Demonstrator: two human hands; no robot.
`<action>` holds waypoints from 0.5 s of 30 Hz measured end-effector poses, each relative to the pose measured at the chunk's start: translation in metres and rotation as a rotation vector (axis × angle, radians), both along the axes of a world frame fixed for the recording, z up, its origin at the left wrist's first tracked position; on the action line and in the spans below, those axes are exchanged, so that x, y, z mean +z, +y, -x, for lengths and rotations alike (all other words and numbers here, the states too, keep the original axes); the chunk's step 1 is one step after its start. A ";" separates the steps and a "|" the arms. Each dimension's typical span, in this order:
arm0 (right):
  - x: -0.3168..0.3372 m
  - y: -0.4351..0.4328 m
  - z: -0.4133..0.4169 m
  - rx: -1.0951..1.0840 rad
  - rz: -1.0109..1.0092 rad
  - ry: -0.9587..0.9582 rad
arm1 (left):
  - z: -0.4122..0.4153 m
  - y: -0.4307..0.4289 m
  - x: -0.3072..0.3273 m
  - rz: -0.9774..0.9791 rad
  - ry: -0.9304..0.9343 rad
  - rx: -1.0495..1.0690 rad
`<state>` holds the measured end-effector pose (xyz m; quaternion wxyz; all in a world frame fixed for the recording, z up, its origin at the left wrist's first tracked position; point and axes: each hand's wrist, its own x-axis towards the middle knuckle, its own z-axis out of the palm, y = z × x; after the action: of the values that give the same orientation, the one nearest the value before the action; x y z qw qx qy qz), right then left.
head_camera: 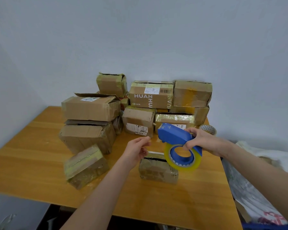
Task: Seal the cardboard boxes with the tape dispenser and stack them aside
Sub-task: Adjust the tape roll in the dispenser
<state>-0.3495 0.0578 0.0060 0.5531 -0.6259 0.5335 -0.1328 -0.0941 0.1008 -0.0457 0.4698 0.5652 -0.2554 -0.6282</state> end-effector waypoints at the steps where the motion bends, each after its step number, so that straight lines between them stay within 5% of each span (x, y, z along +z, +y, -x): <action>1: 0.000 0.000 0.001 -0.007 -0.003 -0.006 | -0.001 0.000 0.000 -0.009 0.026 0.004; 7: -0.001 -0.001 0.001 -0.014 -0.011 -0.016 | 0.001 -0.001 -0.008 -0.006 -0.050 0.133; 15: -0.003 -0.001 -0.003 -0.023 -0.006 -0.006 | -0.003 -0.003 -0.018 0.158 -0.444 0.067</action>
<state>-0.3465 0.0566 0.0028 0.5550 -0.6178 0.5393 -0.1394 -0.0911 0.0977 -0.0636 0.4654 0.6591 -0.3818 -0.4508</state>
